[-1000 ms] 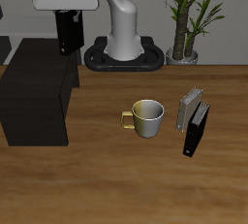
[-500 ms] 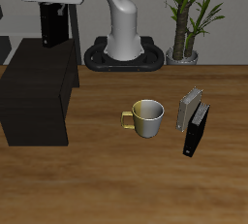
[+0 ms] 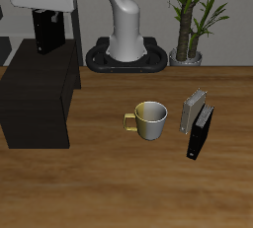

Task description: Place the right black book upright on top of the shelf and place the white-yellow mug on top of the shelf

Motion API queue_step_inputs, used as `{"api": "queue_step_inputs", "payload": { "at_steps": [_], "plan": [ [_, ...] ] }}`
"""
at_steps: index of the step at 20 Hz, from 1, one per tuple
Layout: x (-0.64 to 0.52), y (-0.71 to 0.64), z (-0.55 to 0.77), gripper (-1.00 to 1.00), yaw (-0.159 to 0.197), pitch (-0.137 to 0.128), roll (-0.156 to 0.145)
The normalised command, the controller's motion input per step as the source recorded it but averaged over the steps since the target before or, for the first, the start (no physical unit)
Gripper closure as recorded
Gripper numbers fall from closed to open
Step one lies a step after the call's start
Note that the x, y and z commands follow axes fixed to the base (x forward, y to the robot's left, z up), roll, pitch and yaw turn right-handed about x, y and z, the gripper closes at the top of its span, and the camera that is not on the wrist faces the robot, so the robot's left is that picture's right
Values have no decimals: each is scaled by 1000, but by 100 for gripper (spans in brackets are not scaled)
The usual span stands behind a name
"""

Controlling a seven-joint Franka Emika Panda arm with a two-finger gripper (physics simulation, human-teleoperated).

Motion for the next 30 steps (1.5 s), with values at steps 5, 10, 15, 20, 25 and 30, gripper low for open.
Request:
{"api": "queue_step_inputs", "payload": {
  "at_steps": [5, 10, 15, 20, 25, 30],
  "plan": [
    [-112, -87, -72, 100, -32, -9, -7],
    [99, -18, -132, -100, 46, 18, -39],
    [-62, 71, -5, -100, 11, -6, -30],
    [-75, 30, 204, -100, 19, -23, -52],
    [20, 116, 307, -100, 47, -39, -98],
    [57, 277, 349, -100, 28, -42, -59]
  ]
}}
